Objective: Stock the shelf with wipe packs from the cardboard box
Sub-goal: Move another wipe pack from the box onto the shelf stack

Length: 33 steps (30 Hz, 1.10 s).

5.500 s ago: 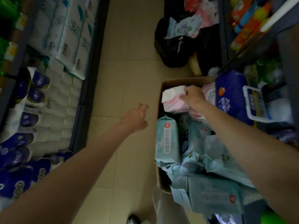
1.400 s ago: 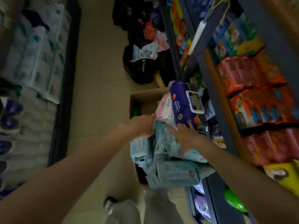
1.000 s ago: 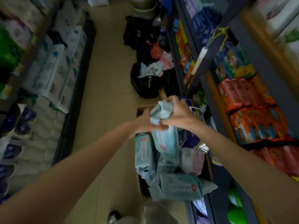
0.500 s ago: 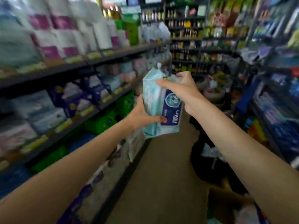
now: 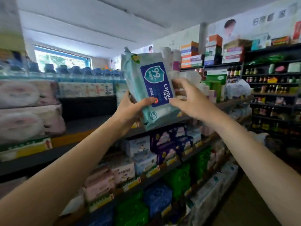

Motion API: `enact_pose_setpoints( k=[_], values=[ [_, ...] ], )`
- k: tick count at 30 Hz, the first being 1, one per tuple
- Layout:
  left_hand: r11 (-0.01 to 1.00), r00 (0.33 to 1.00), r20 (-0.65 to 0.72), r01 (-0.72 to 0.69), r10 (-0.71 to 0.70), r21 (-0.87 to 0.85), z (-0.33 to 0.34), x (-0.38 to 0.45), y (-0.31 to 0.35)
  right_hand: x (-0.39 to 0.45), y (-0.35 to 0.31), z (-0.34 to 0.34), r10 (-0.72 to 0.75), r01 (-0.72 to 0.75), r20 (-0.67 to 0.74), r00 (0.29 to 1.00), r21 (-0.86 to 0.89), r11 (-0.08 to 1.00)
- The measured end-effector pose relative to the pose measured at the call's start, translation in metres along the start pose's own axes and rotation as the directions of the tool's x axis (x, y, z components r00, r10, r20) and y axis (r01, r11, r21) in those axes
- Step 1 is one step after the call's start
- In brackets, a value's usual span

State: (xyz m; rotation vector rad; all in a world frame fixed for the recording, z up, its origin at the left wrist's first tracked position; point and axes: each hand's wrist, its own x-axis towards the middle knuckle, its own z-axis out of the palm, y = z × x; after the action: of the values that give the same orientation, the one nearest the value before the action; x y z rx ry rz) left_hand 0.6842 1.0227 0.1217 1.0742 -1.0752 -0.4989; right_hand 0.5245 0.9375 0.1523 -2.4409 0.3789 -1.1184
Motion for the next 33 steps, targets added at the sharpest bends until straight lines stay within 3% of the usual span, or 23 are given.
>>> enact_pose_setpoints(
  k=[3, 6, 10, 14, 15, 17, 19, 21, 26, 33],
  values=[
    [0.996, 0.982, -0.164, -0.09, 0.09, 0.003, -0.031, 0.007, 0.006, 0.025, -0.012, 0.044, -0.105, 0.101, 0.088, 0.991, 0.039, 0.994],
    [0.982, 0.947, -0.272, -0.138, 0.169, 0.129, -0.059, 0.018, 0.012, 0.062, -0.015, 0.091, -0.146, 0.145, -0.043, 0.988, -0.02, 0.989],
    [0.934, 0.947, -0.273, -0.066, 0.17, 0.35, -0.105, 0.039, 0.035, 0.119, -0.018, 0.131, -0.244, 0.249, -0.147, 0.959, 0.015, 0.968],
    [0.798, 0.816, -0.509, 0.101, 0.275, 0.594, -0.165, 0.048, 0.052, 0.178, -0.006, 0.164, -0.42, 0.402, 0.004, 0.907, -0.302, 0.865],
    [0.745, 0.785, -0.545, 0.168, 0.295, 0.645, -0.178, 0.046, 0.051, 0.191, -0.003, 0.173, -0.466, 0.454, 0.072, 0.882, -0.399, 0.797],
    [0.519, 0.772, -0.549, 0.341, 0.322, 0.784, -0.2, 0.043, 0.048, 0.216, 0.004, 0.19, -0.541, 0.564, 0.221, 0.811, -0.542, 0.623],
    [0.241, 0.82, -0.48, 0.42, 0.311, 0.875, -0.212, 0.043, 0.046, 0.238, 0.011, 0.211, -0.549, 0.634, 0.352, 0.758, -0.594, 0.495],
    [0.047, 0.876, -0.417, 0.419, 0.243, 0.907, -0.215, 0.047, 0.046, 0.256, 0.017, 0.232, -0.537, 0.675, 0.43, 0.725, -0.596, 0.435],
    [-0.1, 0.909, -0.409, 0.416, 0.08, 0.904, -0.226, 0.064, 0.04, 0.287, 0.033, 0.27, -0.563, 0.737, 0.483, 0.671, -0.515, 0.437],
    [-0.337, 0.908, -0.417, 0.405, 0.038, 0.85, -0.247, 0.083, 0.023, 0.299, 0.038, 0.297, -0.626, 0.8, 0.502, 0.597, -0.435, 0.414]
  ],
)
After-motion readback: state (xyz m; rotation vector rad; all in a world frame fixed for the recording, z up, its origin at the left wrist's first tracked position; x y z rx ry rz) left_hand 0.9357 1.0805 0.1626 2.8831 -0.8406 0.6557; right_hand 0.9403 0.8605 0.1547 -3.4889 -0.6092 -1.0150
